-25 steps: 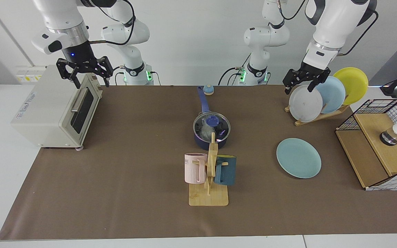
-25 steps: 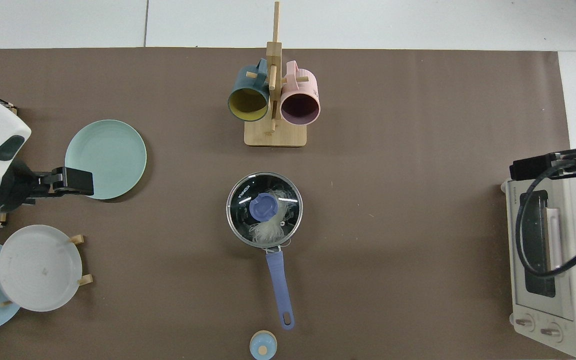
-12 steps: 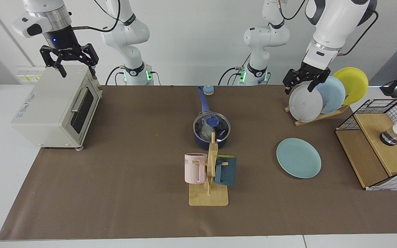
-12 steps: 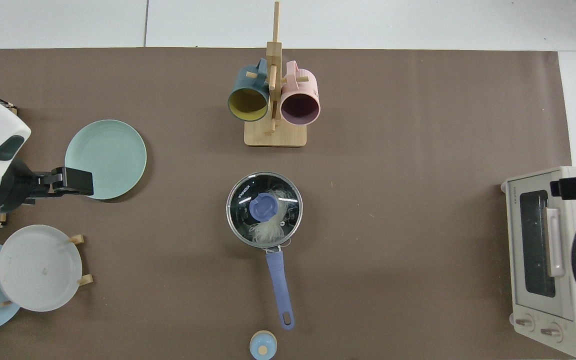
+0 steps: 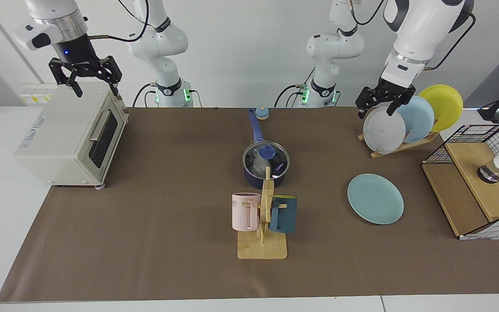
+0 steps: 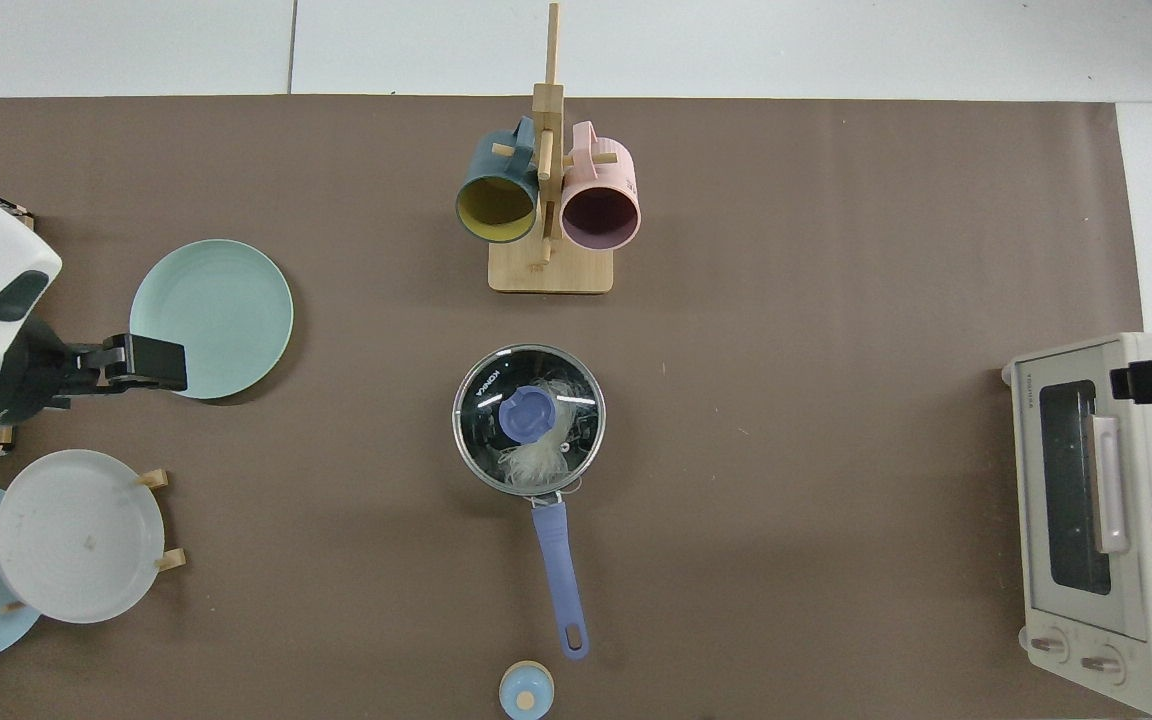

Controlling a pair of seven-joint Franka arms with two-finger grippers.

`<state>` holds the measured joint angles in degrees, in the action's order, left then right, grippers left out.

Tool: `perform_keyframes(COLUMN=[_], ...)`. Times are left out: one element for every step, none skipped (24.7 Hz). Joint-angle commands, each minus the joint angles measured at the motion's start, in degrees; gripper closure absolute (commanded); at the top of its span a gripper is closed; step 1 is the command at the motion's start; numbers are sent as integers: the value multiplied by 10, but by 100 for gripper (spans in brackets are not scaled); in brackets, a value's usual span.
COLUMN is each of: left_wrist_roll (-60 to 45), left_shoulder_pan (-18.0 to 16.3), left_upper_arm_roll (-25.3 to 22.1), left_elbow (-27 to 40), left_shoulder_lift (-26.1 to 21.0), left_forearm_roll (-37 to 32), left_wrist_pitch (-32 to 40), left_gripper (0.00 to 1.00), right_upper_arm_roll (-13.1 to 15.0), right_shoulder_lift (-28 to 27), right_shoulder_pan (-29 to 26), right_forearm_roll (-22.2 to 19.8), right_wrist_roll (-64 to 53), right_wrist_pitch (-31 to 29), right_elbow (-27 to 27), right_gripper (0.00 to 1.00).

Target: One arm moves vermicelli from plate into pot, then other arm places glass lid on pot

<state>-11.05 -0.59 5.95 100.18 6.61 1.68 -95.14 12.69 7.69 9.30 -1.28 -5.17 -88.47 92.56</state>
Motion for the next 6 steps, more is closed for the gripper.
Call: perform_keyframes(left_wrist_roll=[4, 4, 4, 4, 4, 4], left_shoulder_pan=[1, 1, 0, 0, 0, 0], left_upper_arm_roll=[-2, -2, -2, -2, -2, -2], left_elbow=[3, 3, 3, 3, 3, 3], left_shoulder_lift=[6, 6, 6, 6, 6, 6], left_forearm_roll=[4, 4, 4, 4, 4, 4], left_wrist_pitch=[4, 4, 4, 4, 4, 4], left_gripper=[0, 0, 0, 0, 0, 0], right_upper_arm_roll=[-16, -17, -21, -28, -35, -40], right_shoulder_lift=[9, 9, 10, 10, 10, 10], right_shoulder_pan=[-23, -29, -36, -40, -46, -51], right_forearm_roll=[2, 5, 9, 10, 10, 10], right_wrist_roll=[-7, -6, -6, -6, -6, -6], right_wrist_pitch=[12, 15, 16, 19, 20, 22], right_elbow=[10, 10, 10, 10, 10, 10], right_gripper=[0, 0, 0, 0, 0, 0])
